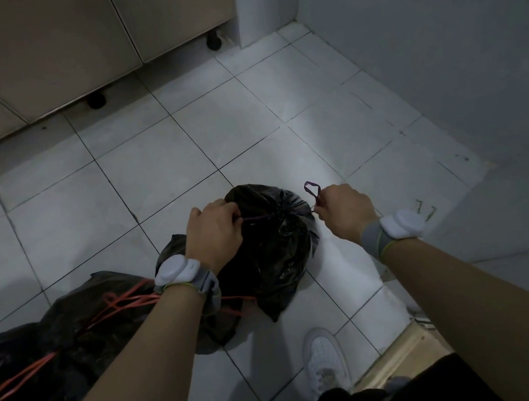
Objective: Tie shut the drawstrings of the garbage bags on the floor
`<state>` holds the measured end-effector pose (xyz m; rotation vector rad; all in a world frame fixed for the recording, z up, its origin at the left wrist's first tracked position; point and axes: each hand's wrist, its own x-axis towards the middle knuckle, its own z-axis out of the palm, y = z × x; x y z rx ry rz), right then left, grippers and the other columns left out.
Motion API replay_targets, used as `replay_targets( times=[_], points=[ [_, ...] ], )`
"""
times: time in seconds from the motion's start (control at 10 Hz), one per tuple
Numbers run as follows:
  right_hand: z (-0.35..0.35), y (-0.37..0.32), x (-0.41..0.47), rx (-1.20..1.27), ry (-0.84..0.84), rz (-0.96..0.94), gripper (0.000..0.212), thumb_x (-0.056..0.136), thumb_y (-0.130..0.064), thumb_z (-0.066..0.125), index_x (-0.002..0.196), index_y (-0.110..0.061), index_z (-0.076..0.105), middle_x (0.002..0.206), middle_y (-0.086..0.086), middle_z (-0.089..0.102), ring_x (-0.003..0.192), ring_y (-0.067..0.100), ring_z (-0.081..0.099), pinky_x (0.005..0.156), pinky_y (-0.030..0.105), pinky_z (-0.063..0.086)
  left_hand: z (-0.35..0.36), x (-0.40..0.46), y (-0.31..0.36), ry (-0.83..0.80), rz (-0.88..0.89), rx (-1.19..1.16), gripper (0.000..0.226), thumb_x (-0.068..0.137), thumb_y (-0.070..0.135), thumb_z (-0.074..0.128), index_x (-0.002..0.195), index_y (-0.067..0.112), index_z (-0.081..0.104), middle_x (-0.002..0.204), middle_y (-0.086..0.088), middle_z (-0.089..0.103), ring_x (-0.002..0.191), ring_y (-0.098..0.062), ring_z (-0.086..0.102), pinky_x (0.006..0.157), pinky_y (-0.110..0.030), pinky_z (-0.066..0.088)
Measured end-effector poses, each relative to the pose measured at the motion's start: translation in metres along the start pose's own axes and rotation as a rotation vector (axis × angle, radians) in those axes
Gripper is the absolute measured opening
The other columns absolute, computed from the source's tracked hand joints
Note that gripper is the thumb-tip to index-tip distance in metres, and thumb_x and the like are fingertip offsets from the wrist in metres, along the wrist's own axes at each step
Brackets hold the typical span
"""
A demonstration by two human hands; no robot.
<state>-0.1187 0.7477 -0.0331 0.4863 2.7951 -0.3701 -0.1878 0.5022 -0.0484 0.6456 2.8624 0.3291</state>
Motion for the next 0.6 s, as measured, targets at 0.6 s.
replay_targets(
  times=[0.6],
  points=[
    [0.000, -0.014, 0.000, 0.110, -0.065, 0.014, 0.033, 0.092, -0.040, 0.059, 0.085, -0.008, 0.066, 0.093, 0.014, 0.068, 0.088, 0.035, 0.066, 0.066, 0.031, 0.047, -0.014, -0.007, 0.006, -0.029, -0.088, -0.156, 0.030, 0.102, 0.034, 0.057, 0.118, 0.014, 0.074, 0.120, -0.007, 0.065, 0.111, -0.033, 0.065, 0.094, -0.042, 0.053]
  ],
)
